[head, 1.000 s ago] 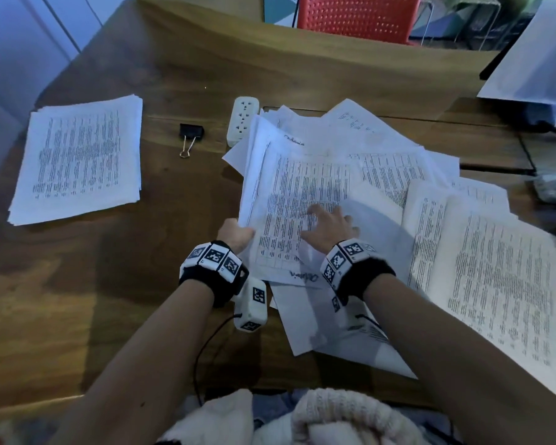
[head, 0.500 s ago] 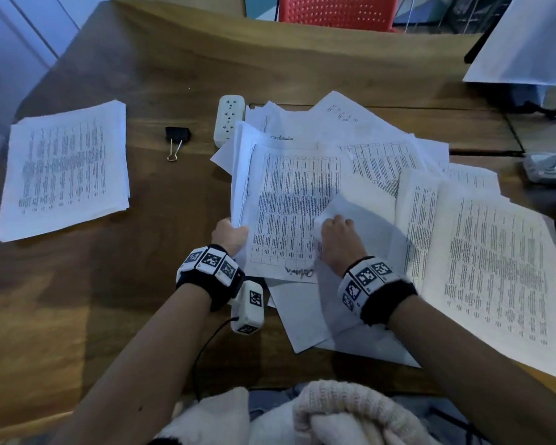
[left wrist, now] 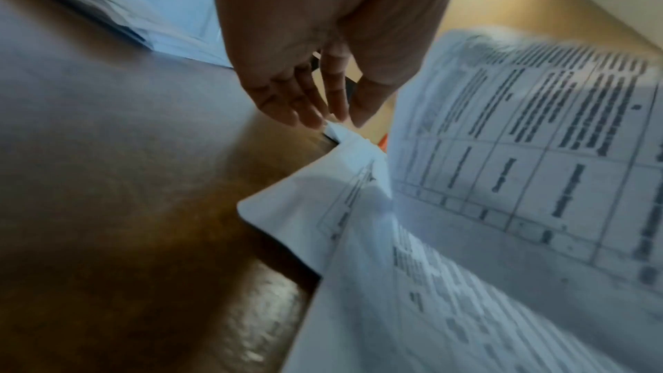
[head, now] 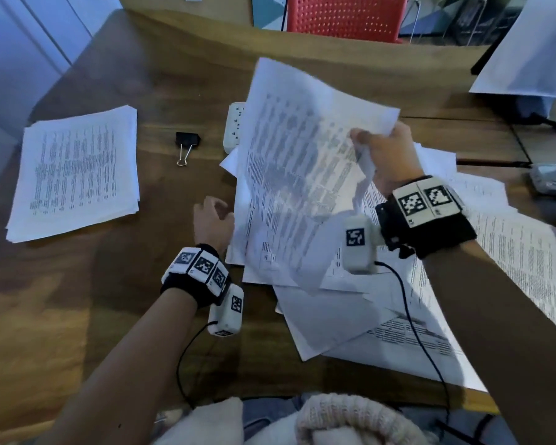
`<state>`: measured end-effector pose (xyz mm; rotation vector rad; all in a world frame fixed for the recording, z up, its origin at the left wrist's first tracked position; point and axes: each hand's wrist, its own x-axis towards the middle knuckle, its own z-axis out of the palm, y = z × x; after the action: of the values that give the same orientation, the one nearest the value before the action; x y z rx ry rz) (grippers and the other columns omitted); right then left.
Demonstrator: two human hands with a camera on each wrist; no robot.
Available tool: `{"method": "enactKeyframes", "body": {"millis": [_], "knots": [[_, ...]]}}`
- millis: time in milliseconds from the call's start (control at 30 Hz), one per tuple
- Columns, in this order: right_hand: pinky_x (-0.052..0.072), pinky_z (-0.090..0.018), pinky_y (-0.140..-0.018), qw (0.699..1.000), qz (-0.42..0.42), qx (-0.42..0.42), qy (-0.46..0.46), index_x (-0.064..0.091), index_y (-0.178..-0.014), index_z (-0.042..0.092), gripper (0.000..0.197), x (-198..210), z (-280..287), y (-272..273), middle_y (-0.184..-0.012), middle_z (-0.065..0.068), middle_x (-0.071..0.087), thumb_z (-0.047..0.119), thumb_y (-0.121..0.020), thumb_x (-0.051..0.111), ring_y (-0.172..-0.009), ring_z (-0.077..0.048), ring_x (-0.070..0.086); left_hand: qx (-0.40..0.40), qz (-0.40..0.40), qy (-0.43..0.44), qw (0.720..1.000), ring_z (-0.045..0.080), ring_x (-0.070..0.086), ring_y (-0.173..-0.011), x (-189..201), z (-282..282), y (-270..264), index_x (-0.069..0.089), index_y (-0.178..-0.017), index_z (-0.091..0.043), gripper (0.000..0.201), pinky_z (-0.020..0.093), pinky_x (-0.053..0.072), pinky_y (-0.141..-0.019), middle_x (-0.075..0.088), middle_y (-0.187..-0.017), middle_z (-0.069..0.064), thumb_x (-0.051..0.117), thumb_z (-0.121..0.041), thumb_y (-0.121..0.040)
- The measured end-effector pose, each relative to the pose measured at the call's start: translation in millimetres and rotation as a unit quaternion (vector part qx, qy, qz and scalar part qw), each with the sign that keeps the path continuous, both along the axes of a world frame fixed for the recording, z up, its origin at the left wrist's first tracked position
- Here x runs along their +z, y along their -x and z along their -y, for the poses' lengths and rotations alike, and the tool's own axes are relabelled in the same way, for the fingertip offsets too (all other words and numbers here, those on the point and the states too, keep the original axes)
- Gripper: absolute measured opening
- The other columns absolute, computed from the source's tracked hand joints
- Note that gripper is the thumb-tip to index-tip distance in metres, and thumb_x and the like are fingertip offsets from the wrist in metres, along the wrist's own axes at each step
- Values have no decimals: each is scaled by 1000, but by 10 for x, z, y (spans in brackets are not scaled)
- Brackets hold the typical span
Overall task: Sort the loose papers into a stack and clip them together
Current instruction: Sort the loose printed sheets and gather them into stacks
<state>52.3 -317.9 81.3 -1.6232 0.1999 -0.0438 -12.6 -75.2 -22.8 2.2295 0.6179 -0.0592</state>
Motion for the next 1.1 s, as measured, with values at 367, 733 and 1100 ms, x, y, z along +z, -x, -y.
{"method": "enactKeyframes", "body": {"millis": [367, 733, 1100], "knots": [[39, -29, -71, 862, -236, 26, 449, 59, -88, -5, 23, -937, 246, 73, -93, -15, 57, 3, -95, 38, -94, -30, 58, -41, -212, -14, 976, 38, 29, -134, -13, 462, -96, 44, -133, 5, 71, 41, 27, -110, 31, -143, 22, 44, -53, -91], [5, -55, -113, 790, 85, 173, 582, 15, -146, 25, 84, -680, -200, 81, -157, 0, 6, 11, -79, 65, -145, -24, 4, -210, -88, -180, 957, 35, 59, -101, 312, 525, -182, 58, -102, -3, 18, 35, 43, -76, 63, -106, 15, 49, -12, -90], [44, -27, -71, 918, -13, 59, 392, 54, -113, -3, 25, -436, -184, -96, -108, -19, 65, 9, -92, 48, -98, -31, 61, 30, 124, -155, 980, 33, 14, -143, 474, 259, -370, 25, -144, -13, 86, 50, 17, -113, 11, -154, 15, 72, -36, -76]]}}
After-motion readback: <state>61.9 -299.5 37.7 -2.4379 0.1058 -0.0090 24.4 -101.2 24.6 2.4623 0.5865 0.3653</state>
